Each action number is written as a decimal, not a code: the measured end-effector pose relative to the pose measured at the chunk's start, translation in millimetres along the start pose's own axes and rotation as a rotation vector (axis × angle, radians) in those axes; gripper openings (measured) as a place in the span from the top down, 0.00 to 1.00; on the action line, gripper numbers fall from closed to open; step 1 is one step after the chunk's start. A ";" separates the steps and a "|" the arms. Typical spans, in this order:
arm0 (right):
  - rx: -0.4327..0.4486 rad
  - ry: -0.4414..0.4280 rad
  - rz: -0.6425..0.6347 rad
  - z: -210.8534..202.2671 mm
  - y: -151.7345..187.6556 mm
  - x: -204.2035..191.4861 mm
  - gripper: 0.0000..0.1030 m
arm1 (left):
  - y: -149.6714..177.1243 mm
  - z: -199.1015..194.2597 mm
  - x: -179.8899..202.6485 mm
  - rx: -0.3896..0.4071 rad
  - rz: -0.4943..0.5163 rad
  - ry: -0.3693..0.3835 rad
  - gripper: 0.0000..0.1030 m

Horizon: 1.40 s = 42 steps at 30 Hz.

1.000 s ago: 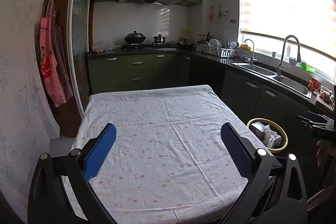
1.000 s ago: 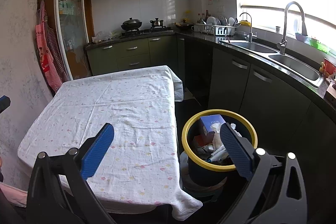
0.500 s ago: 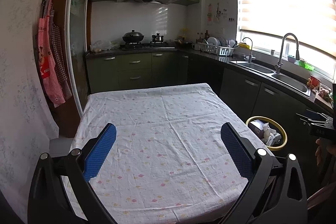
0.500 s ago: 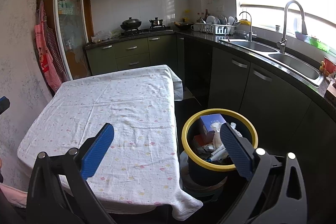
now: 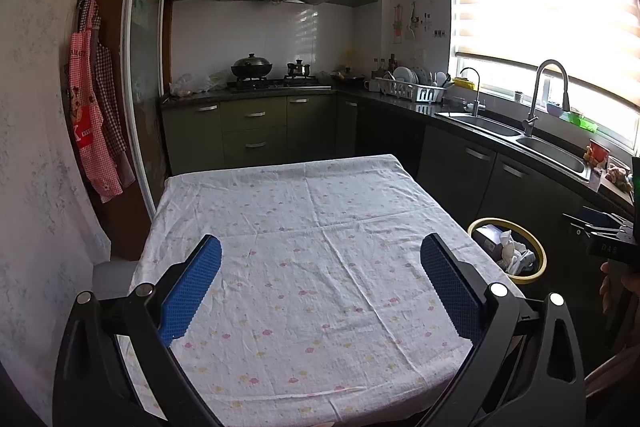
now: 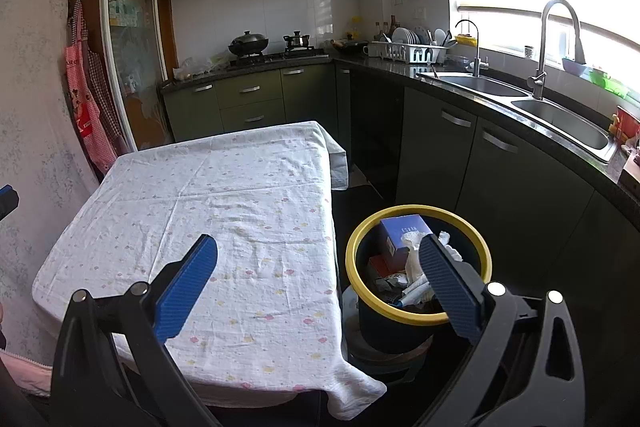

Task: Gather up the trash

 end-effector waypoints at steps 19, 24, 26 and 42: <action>-0.012 -0.003 0.003 5.7 2.5 -3.5 0.07 | 5.2 4.8 -1.4 -0.015 -0.003 0.014 0.05; -0.013 -0.003 0.005 6.1 2.7 -4.3 0.07 | 6.0 6.6 -4.0 -0.022 -0.005 0.020 0.05; -0.013 -0.003 0.003 6.1 2.0 -3.7 0.07 | 6.5 6.7 -4.3 -0.022 -0.002 0.022 0.05; -0.022 -0.003 0.005 8.4 5.8 -6.3 0.07 | 6.5 8.5 -4.9 -0.031 0.001 0.022 0.05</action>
Point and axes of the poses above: each gripper's, at about its wrist camera, not at the fingertips, and z roughly the way its jaws point, x to its right, y to its underside, the point moved 1 cm from there along z, roughly the way its jaws point, and after that the axes turned 4 degrees about z, right-handed, at the moved point
